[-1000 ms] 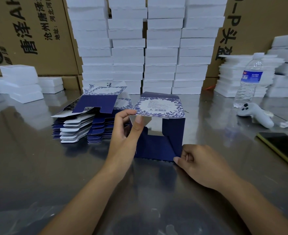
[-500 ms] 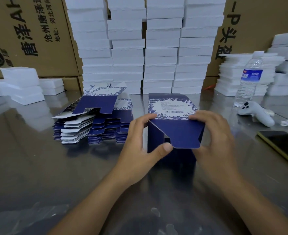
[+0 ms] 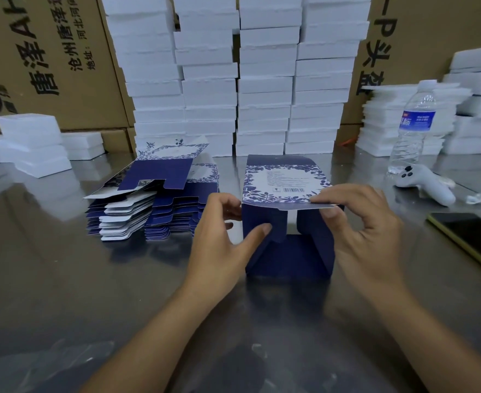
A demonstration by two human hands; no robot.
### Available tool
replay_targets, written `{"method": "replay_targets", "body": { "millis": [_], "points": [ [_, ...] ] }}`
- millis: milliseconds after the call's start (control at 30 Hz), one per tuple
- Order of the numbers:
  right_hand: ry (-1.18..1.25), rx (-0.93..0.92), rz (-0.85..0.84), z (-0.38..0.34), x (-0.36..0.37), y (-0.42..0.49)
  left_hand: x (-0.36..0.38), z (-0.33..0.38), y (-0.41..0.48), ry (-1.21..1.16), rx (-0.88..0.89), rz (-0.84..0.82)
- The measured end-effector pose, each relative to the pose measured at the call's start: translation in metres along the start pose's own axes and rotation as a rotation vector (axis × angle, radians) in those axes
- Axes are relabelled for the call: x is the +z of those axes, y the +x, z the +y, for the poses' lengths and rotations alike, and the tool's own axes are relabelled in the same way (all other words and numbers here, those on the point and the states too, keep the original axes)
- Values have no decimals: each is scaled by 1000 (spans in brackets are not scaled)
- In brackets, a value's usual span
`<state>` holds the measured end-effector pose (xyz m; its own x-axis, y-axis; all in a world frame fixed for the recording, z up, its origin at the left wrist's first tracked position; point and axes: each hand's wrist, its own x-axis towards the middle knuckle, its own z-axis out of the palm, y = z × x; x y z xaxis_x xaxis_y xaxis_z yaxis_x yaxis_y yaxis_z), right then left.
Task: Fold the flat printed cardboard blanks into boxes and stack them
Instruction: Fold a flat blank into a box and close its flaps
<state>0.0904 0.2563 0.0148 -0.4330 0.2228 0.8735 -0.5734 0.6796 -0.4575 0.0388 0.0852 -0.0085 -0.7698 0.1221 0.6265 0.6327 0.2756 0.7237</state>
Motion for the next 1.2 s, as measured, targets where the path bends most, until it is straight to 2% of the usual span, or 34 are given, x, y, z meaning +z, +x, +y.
{"method": "replay_targets", "body": {
  "millis": [267,533,667,1200],
  "points": [
    [47,19,-16,-4,2,2,1,-4,-1,83,15,52],
    [85,40,8,-7,5,1,1,5,2,303,122,136],
    [90,69,-35,-8,5,1,-2,6,3,313,119,186],
    [110,119,-51,-6,5,0,-8,4,5,303,181,144]
  ]
}}
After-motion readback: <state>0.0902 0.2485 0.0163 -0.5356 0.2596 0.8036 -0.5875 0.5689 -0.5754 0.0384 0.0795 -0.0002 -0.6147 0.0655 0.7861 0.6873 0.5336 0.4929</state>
